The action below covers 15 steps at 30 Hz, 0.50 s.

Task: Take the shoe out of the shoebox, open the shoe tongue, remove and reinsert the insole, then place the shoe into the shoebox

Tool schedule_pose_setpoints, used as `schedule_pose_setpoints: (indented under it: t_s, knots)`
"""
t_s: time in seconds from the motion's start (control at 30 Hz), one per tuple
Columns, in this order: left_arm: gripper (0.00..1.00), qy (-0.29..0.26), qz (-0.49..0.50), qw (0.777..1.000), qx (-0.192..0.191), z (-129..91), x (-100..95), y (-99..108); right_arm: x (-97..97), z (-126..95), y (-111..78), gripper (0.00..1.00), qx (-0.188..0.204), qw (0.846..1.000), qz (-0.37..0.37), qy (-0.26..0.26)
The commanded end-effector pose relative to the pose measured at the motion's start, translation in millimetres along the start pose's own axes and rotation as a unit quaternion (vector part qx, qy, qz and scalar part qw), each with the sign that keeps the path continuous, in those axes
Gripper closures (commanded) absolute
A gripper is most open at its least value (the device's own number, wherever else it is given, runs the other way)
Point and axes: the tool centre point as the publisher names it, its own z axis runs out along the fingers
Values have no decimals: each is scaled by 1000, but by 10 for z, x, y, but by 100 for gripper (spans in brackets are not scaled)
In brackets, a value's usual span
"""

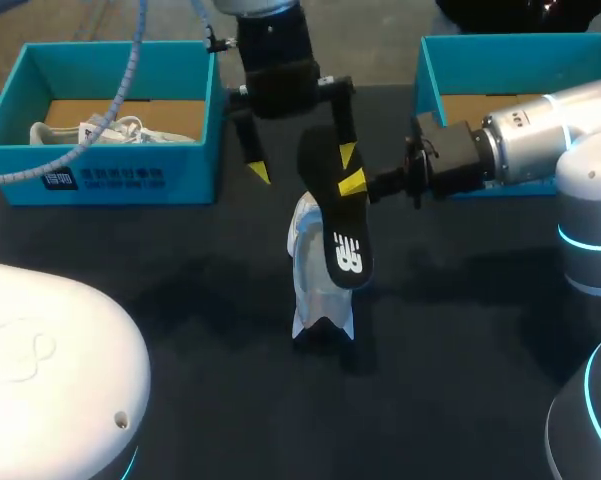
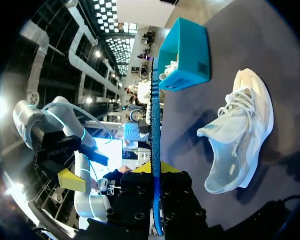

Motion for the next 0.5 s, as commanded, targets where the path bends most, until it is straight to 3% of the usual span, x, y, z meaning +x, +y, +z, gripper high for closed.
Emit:
schedule_pose_setpoints:
  t_s: [0.03, 0.5]
  knots:
    - [0, 33, -7, 999, 0, 21, -22, 43, -19, 33, 12, 100, 3, 1000, 2, 0]
    - [0, 15, -39, 999, -24, 82, -27, 183, -82, 73, -68, 100, 0, 1000, 13, 5]
